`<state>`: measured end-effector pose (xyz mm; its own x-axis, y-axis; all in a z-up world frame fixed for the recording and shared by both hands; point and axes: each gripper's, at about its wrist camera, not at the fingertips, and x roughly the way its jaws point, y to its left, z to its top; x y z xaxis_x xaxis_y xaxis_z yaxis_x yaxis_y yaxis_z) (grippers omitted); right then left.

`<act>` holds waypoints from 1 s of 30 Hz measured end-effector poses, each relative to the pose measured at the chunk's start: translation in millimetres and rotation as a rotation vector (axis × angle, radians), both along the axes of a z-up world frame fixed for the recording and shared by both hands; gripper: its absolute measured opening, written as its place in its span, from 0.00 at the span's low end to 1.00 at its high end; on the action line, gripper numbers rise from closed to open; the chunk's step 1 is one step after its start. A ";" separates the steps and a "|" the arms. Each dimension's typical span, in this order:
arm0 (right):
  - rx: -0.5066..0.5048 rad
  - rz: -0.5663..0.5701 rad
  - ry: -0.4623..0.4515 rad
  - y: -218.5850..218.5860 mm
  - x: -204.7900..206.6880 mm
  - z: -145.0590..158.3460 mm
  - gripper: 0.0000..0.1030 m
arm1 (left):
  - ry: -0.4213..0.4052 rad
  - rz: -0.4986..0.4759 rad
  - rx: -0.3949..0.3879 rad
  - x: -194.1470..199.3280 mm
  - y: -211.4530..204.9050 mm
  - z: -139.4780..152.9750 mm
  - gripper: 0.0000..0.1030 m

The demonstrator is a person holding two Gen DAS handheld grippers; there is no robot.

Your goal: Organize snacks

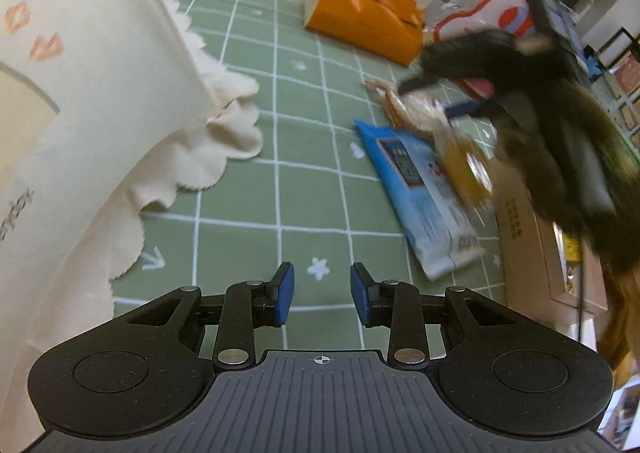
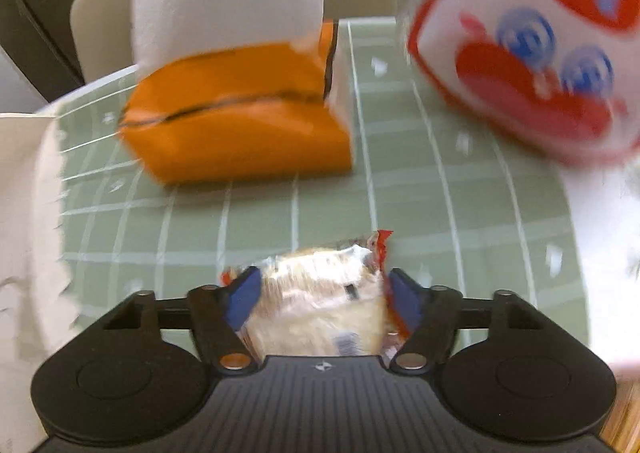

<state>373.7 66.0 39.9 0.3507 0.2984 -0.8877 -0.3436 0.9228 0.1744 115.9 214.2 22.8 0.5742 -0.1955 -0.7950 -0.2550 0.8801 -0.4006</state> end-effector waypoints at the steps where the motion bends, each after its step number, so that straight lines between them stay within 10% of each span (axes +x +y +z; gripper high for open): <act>1: 0.015 -0.007 0.014 -5.1 -11.5 1.2 0.55 | -0.001 -0.008 -0.007 -0.8 1.4 0.4 0.34; 16: 0.091 0.014 0.094 -43.8 -167.4 15.9 0.29 | -0.110 -0.076 0.032 46.7 0.8 22.4 0.34; 30: -0.071 -0.156 -0.176 -149.2 -267.9 66.4 0.61 | -0.040 -0.274 0.196 54.4 -63.5 8.3 0.34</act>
